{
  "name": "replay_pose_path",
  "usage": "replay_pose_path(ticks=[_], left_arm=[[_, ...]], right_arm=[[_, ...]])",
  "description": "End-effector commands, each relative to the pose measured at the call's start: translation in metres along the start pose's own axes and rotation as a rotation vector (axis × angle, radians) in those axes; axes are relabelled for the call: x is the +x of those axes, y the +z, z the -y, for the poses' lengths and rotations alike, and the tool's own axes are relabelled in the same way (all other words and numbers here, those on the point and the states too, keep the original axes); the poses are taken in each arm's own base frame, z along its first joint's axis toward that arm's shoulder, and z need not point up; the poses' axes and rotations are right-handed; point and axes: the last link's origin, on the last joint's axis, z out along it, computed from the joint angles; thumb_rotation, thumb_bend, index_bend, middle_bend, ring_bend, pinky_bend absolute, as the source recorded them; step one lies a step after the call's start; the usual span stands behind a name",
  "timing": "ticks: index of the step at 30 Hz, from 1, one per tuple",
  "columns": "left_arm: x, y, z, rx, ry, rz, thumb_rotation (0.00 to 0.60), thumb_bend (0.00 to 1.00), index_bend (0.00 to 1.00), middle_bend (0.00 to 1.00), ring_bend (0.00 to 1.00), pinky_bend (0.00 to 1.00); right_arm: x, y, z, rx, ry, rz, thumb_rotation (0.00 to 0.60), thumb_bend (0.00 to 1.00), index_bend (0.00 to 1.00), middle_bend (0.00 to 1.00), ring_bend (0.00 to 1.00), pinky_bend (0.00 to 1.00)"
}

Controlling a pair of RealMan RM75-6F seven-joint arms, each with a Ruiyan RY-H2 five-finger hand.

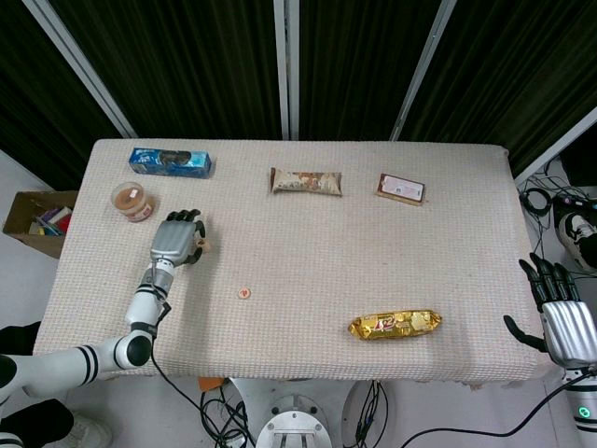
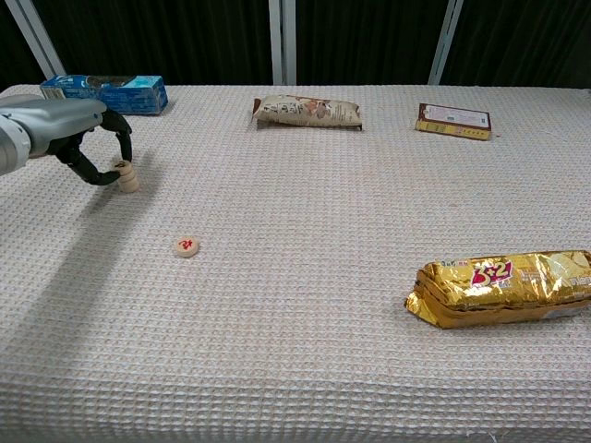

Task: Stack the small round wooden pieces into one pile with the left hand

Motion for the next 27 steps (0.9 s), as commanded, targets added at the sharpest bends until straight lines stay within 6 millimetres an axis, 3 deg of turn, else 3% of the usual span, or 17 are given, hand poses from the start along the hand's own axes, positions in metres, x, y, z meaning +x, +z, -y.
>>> replay_pose_path(ticks=[1,19,21,27], left_arm=[[0.0,0.0,0.0,-0.001,0.002,0.002,0.6,0.38,0.41,0.12,0.1,0.14],[0.004,-0.007,-0.004,-0.019,0.0,-0.027,0.6,0.37,0.4,0.12,0.1,0.15],[0.007,-0.013,-0.006,-0.034,-0.008,-0.044,0.6,0.37,0.39,0.12,0.1,0.15],[0.016,-0.059,-0.028,-0.193,0.0,-0.114,0.6,0.36,0.41,0.12,0.1,0.15]], right_arm=[[0.0,0.0,0.0,-0.001,0.0,-0.001,0.6,0.23,0.0,0.0,0.0,0.0],[0.001,0.0,0.0,-0.004,0.001,-0.005,0.6,0.23,0.0,0.0,0.0,0.0],[0.001,-0.001,0.0,-0.003,0.001,-0.006,0.6,0.23,0.0,0.0,0.0,0.0],[0.001,0.0,0.0,0.004,0.003,-0.009,0.6,0.23,0.0,0.0,0.0,0.0]])
